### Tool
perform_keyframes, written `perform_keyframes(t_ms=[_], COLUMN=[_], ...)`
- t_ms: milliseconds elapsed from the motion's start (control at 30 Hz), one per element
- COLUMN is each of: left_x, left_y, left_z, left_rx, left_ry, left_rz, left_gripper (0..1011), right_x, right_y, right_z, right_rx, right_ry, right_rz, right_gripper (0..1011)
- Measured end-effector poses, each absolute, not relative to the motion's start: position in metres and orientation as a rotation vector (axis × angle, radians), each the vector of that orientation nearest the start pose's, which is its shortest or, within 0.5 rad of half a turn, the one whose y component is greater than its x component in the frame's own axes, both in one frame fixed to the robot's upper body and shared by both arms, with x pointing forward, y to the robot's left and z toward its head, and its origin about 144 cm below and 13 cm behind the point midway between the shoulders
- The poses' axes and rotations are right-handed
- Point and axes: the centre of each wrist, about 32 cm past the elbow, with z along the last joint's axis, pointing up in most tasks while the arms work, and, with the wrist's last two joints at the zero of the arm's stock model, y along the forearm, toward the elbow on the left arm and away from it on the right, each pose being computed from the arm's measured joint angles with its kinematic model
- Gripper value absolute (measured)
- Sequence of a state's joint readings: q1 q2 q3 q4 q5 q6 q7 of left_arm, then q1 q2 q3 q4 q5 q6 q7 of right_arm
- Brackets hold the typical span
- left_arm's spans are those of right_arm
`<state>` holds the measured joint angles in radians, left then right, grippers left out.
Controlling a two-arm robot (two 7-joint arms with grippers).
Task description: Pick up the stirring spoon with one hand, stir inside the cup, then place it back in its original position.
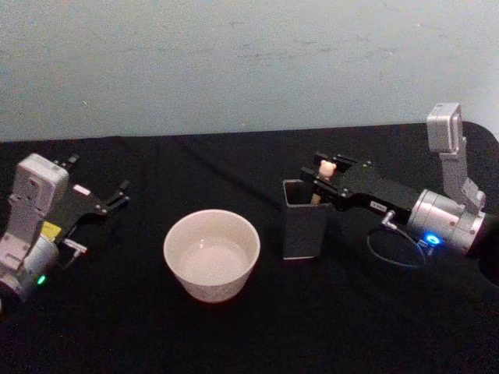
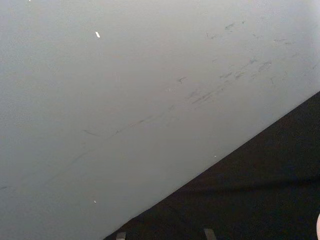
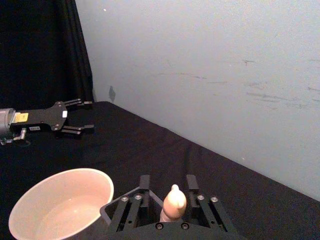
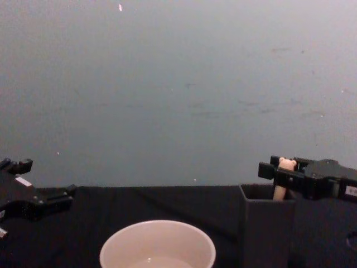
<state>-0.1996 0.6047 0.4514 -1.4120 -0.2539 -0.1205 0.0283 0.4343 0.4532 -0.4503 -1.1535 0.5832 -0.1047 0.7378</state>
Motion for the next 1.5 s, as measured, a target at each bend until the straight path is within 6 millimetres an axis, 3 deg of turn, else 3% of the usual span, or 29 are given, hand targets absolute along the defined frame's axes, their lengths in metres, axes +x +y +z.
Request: perform_keyframes(t_ms=[167, 300, 833, 1133, 1500], left_x=[0.489, 0.489, 0.489, 0.489, 0.489], left_y=[0.31, 0.31, 0.31, 0.31, 0.31], left_z=[1.14, 1.14, 1.14, 1.14, 1.14], left_rx=[0.304, 0.304, 0.304, 0.304, 0.304], left_ry=[-0.285, -0.285, -0.285, -0.285, -0.285], left_rz=[1.248, 1.248, 1.248, 1.248, 1.248], left_gripper=[1001, 1001, 1001, 1001, 1001], right_x=[0.559, 0.559, 0.556, 0.553, 0.552], right_y=[-0.298, -0.298, -0.292, -0.279, -0.28], right_z=[1.155, 1.155, 1.16, 1.184, 1.208], right_rx=[-0.014, -0.015, -0.001, 0.013, 0.018], right_ry=[0.037, 0.037, 0.021, -0.093, -0.217], right_rz=[-0.651, -0.65, -0.646, -0.588, -0.551], right_gripper=[307, 218, 216, 216, 216])
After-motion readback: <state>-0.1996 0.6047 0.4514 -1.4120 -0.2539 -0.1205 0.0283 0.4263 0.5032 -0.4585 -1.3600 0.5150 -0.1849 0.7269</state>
